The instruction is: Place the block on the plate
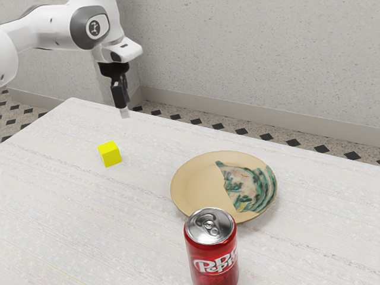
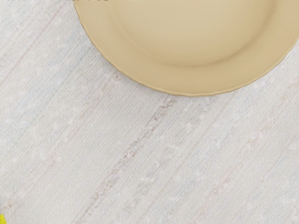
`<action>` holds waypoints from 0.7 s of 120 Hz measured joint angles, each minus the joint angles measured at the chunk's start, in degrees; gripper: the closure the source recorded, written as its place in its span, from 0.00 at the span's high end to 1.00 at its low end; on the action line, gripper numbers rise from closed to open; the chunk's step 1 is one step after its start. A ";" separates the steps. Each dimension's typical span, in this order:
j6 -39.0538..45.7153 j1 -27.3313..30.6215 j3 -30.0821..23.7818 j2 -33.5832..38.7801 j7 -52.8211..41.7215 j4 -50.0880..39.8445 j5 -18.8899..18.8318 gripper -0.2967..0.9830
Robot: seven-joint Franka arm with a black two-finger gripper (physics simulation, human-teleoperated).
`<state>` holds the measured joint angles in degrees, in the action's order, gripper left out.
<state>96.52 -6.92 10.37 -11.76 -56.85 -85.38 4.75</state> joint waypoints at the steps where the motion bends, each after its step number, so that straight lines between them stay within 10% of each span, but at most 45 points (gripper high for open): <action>1: 0.01 -0.01 0.00 -0.01 -0.05 0.01 0.00 0.77; 84: 2.68 4.26 7.76 -8.94 -0.91 -0.42 -2.22 0.77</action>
<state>99.20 -2.66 18.13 -20.71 -57.75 -85.80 2.53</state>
